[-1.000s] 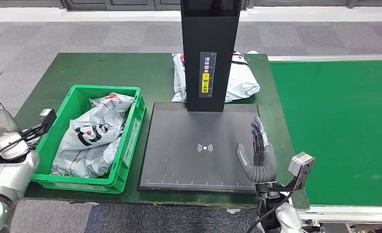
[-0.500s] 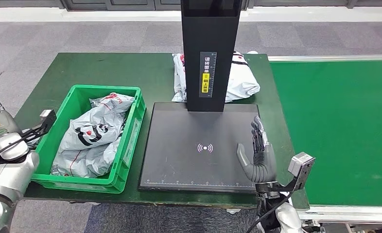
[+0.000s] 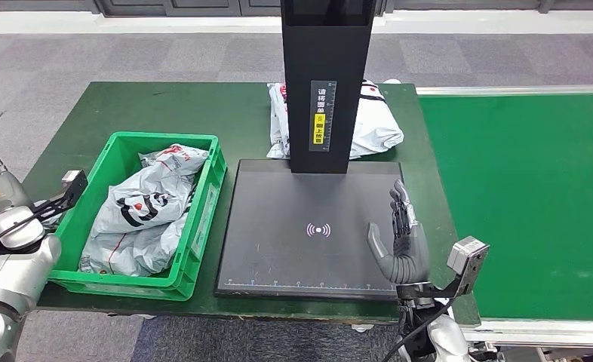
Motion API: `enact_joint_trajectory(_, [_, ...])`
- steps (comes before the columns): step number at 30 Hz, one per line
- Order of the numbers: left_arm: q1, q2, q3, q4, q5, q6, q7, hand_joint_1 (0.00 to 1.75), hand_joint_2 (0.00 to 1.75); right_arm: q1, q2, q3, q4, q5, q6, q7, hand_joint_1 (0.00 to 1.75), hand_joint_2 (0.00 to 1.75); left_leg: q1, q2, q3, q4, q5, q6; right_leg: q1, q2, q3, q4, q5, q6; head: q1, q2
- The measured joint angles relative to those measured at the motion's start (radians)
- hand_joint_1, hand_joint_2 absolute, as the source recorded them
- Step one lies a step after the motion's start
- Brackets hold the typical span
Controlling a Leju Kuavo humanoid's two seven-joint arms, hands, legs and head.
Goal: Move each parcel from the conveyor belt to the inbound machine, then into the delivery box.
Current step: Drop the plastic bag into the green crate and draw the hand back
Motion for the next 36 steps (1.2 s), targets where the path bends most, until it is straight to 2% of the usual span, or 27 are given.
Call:
enact_joint_trajectory(20, [0.0,0.0,0.0,0.0,0.0,0.0,0.0,0.0,1.75,0.0,0.0,0.0,0.0,0.0,0.0,0.0,0.0,1.75,0.0,0.0,0.0,0.0,0.0,0.0,0.0,0.0,0.0,0.0,0.0,0.0,0.0,0.0])
enact_joint_trajectory(24, [-0.009,0.004,0.001,0.006,0.01,-0.026,-0.023,1.75,1.75,-0.001,0.0,0.0,0.0,-0.001,0.009,0.0,0.0,1.75,0.0,0.0,-0.001,0.0,0.0,0.0,0.0,0.0,0.0,0.0,0.0,0.0,0.0,0.0])
enact_joint_trajectory(25, [-0.023,0.01,0.003,0.018,0.027,-0.062,-0.056,1.75,1.75,-0.003,0.0,0.0,0.002,-0.001,0.02,-0.003,0.0,1.75,0.001,-0.001,-0.001,0.0,0.0,0.0,0.001,-0.001,0.0,0.0,0.0,0.0,0.0,0.0])
enact_joint_trajectory(26, [-0.052,0.025,0.01,0.049,0.063,-0.154,-0.12,1.75,1.75,-0.013,0.0,0.0,0.016,-0.001,0.041,-0.011,0.0,1.75,0.002,-0.001,-0.002,0.0,0.0,-0.001,0.002,-0.001,0.0,0.0,0.001,-0.001,0.0,0.0])
enact_joint_trajectory(29, [-0.177,0.094,0.037,0.156,0.157,-0.571,-0.307,1.75,1.75,-0.064,0.0,0.0,0.097,0.007,0.096,-0.057,0.0,1.75,0.004,0.004,-0.001,0.0,0.001,-0.003,0.004,0.004,-0.002,0.0,0.003,-0.005,0.0,0.0])
enact_joint_trajectory(30, [-0.206,0.113,0.041,0.174,0.161,-0.675,-0.325,1.75,1.75,-0.075,0.0,0.0,0.12,0.01,0.101,-0.069,0.0,1.75,0.004,0.005,0.0,0.0,0.001,-0.004,0.004,0.005,-0.002,0.0,0.003,-0.005,0.0,0.0])
enact_joint_trajectory(31, [-0.224,0.128,0.044,0.189,0.161,-0.738,-0.329,1.75,1.75,-0.081,0.0,-0.001,0.138,0.012,0.104,-0.078,0.0,1.75,0.004,0.005,0.0,0.0,0.001,-0.004,0.004,0.006,-0.002,0.0,0.003,-0.005,0.0,0.0])
enact_joint_trajectory(33, [-0.243,0.143,0.05,0.212,0.16,-0.732,-0.319,1.75,1.75,-0.091,0.0,-0.001,0.163,0.015,0.108,-0.084,0.0,1.75,0.004,0.004,0.0,0.0,0.002,-0.005,0.005,0.005,-0.002,0.001,0.003,-0.005,0.0,0.0])
enact_joint_trajectory(36, [-0.26,0.155,0.056,0.24,0.156,-0.627,-0.298,1.75,1.75,-0.102,0.0,-0.001,0.187,0.02,0.109,-0.085,0.0,1.75,0.005,0.002,-0.001,0.0,0.002,-0.005,0.005,0.003,-0.002,0.001,0.003,-0.005,0.0,0.0])
